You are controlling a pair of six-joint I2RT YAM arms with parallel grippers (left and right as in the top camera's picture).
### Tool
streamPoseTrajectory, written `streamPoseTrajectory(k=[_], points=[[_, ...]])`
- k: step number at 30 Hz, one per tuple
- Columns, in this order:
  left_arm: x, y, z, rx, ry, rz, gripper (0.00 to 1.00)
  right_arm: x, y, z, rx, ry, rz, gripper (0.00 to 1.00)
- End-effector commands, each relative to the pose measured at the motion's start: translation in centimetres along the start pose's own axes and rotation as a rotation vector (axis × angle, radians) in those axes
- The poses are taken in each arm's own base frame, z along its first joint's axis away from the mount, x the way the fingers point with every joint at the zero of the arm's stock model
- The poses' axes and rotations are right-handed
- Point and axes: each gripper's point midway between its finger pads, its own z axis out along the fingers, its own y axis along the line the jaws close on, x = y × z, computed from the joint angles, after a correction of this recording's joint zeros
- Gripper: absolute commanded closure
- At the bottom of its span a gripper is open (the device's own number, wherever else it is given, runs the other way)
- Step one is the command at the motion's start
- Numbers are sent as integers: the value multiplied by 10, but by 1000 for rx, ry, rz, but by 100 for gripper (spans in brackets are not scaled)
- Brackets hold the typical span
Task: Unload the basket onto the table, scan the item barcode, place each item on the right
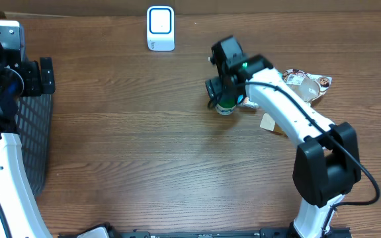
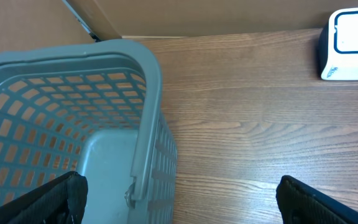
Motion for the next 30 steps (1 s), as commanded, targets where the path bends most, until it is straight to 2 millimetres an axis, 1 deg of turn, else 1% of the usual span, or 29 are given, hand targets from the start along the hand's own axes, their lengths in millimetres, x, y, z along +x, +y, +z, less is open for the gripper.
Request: streamPoseTrajectory(k=[1,3,5,7,9,10,11,12,13,14,16,18,21,24,27,30], points=[[-7,2,-5,-2,-25,17,0,-30,6,-41,-57,-75,25,10],[-7,2,-5,-2,-25,17,0,-32,7,-50,-66,-71,24,0],[-7,2,-5,-2,-24,16,0,-33,12,-55,-100,-69,23,0],[-7,2,-5,-2,-24,17,1,-31,23,-56,-162,-58,20,0],[-7,2,-5,-2,-24,16,0,-27,40,-58,-258,-42,16,0],[-7,2,-5,-2,-24,16,1,-26,52,-59,-331,-39,13,0],[-7,2,-5,-2,-24,16,1,-26,61,-59,-385,-38,11,3],[-7,2,-5,-2,-24,16,0,-26,67,-58,-424,-38,16,10],[-7,2,-5,-2,-24,16,1,-27,71,-56,-443,-39,38,12],[-7,2,-5,-2,-24,16,1,-28,73,-51,-443,-37,67,13],[-7,2,-5,-2,-25,17,0,-27,77,-40,-432,-36,108,21],[-7,2,-5,-2,-24,16,1,-25,77,-25,-391,-19,181,29],[-7,2,-5,-2,-25,17,1,-23,75,-1,-302,1,289,30],[-7,2,-5,-2,-24,16,0,-22,70,23,-208,5,407,28],[-7,2,-5,-2,-25,17,0,-19,72,45,-142,3,453,30],[-7,2,-5,-2,-24,16,0,-15,62,62,-42,-7,503,33]])
